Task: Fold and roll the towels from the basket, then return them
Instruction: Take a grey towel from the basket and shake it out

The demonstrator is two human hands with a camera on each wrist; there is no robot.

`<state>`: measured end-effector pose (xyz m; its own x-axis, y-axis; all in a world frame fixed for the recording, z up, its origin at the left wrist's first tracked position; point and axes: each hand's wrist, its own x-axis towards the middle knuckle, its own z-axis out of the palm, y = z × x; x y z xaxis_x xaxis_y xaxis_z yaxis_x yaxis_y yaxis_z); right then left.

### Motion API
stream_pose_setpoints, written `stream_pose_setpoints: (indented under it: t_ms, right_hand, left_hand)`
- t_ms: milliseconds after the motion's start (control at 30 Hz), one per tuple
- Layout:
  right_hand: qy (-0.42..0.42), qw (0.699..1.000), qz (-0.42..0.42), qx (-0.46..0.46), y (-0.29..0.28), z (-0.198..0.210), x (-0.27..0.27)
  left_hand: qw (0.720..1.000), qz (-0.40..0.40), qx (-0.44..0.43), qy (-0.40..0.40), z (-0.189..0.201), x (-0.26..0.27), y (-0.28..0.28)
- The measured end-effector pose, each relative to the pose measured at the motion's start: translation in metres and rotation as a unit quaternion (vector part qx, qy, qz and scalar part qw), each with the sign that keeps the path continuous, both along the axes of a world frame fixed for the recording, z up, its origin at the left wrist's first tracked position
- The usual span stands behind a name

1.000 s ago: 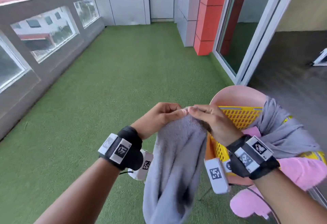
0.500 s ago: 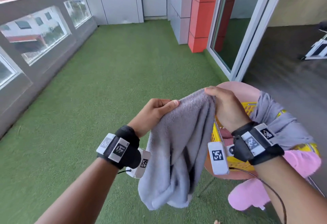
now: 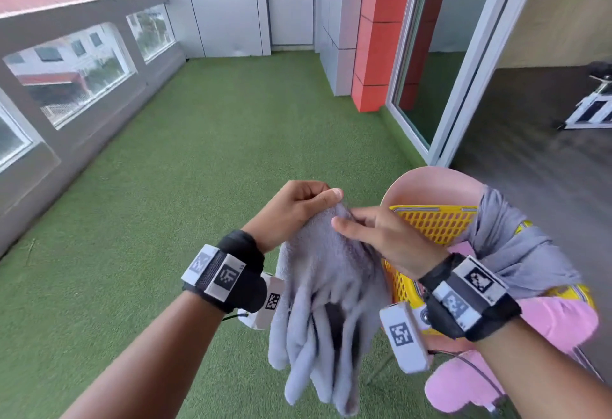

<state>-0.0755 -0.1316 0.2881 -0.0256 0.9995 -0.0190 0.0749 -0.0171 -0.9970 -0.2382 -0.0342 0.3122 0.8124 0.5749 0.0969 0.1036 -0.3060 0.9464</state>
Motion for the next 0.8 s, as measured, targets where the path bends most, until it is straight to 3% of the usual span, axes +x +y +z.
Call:
stream_pose_setpoints:
  t_ms: [67,200,267,333,400,567,633,733,800]
  right_hand:
    - [0.016,0.999,-0.024,0.032,-0.002,0.005,0.001]
    - [0.153,0.971,-0.171,0.069,-0.007,0.021,0.038]
    - [0.139,0.978,-0.146,0.050,-0.011,0.012,0.036]
    - [0.064,0.996,-0.063,0.002,-0.017,-0.003,0.016]
    - [0.029,0.998,-0.064,-0.007,-0.023,-0.008,0.008]
    - [0.187,0.951,-0.241,0.055,-0.040,-0.010,0.070]
    - [0.178,0.959,-0.219,0.025,-0.050,-0.023,0.076]
    - [0.103,0.990,-0.089,-0.045,-0.060,-0.037,0.051]
    - [0.096,0.989,-0.112,-0.025,-0.065,-0.041,0.057]
  left_hand:
    - [1.000,-0.023,-0.011,0.010,-0.003,0.001,-0.004]
    - [0.999,-0.006,-0.037,0.030,-0.015,-0.012,-0.004]
    - [0.999,0.001,-0.026,0.034,-0.012,-0.008,-0.003]
    - [1.000,-0.009,-0.006,0.019,-0.006,0.006,-0.005]
    - [1.000,-0.025,0.001,0.018,-0.003,0.019,-0.009]
    - [0.996,-0.055,-0.026,0.066,-0.017,0.024,-0.010]
    - [0.996,-0.051,-0.024,0.064,-0.019,0.036,-0.012]
    - [0.995,-0.079,0.014,0.059,-0.020,0.074,-0.023]
    - [0.990,-0.112,0.017,0.079,-0.024,0.097,-0.032]
